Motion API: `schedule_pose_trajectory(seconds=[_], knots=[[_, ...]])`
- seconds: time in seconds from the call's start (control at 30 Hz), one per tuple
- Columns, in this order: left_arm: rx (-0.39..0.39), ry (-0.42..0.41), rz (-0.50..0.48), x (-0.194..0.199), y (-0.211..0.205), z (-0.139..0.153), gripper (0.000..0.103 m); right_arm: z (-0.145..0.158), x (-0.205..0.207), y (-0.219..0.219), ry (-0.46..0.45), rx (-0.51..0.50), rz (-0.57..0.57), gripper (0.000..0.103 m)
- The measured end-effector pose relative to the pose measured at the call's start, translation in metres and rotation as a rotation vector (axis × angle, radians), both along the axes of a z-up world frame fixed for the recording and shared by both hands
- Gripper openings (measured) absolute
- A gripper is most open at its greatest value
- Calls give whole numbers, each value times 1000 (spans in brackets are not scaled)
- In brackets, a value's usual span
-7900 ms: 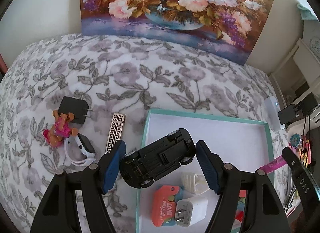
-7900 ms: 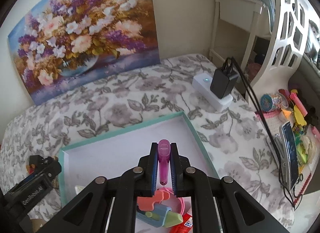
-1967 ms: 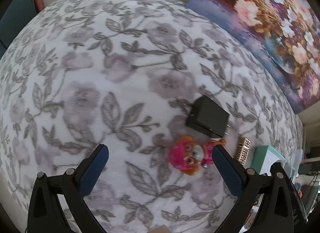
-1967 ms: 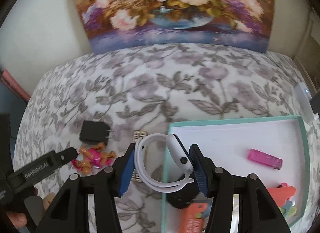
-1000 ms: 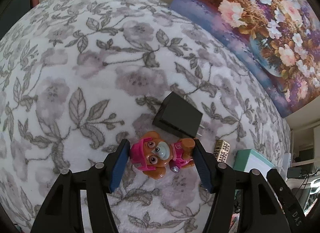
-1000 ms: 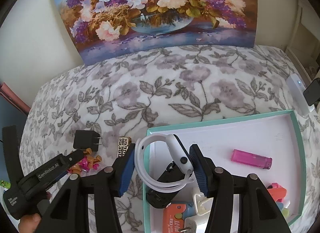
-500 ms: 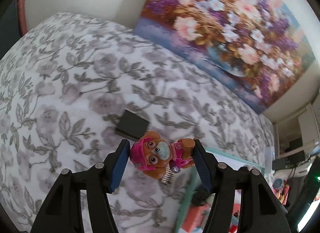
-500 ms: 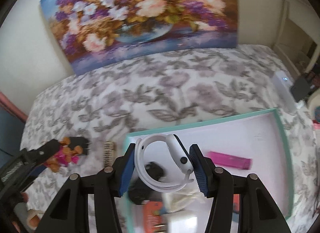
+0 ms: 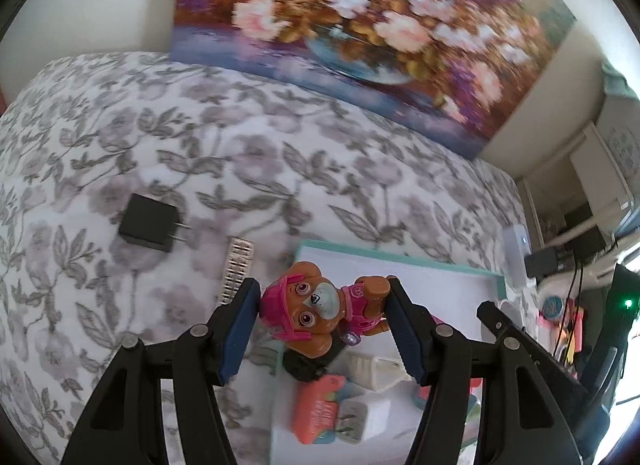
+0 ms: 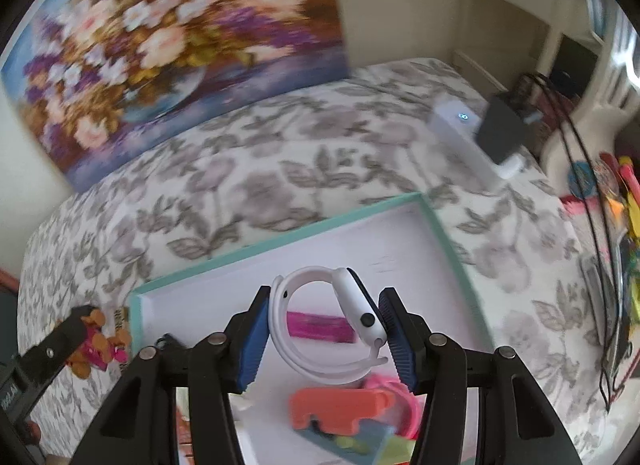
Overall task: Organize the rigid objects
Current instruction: 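Carry the watch band and doll into the tray and open both tools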
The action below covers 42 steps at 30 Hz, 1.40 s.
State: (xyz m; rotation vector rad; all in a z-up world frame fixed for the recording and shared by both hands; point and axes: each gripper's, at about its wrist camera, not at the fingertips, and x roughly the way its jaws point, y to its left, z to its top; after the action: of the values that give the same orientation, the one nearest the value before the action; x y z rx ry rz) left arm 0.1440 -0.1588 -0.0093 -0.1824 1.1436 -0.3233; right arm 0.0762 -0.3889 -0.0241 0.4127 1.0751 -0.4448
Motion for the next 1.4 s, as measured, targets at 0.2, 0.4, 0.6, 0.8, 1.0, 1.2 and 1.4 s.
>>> schedule_pose_trajectory(seconds=[0.2,0.4,0.6,0.8,1.0,1.2,1.4], knots=[[4,22,-58,-6,-23,-8,65,-3,-8,-17,20,-8,-40,57],[16,39,-74,-6,-31,-21,65,-14,-7,-18,61,-15,-29,57],[35,64,-74,-6,-35,-33,65,-28,-5,-16,106,-8,-24,57],[56,57,-80,-7,-38,-33,65,-31,-5,-16,125,-10,-32,58],[80,51,-84,-7,-38,-30,74,-29,-5,-17,138,-7,-53,64],[99,43,-55,-4,-31,-27,87,-17,-4,-15,111,-27,-54,80],[132,38,12,2,-14,-25,89,-12,0,-5,106,-54,-24,98]])
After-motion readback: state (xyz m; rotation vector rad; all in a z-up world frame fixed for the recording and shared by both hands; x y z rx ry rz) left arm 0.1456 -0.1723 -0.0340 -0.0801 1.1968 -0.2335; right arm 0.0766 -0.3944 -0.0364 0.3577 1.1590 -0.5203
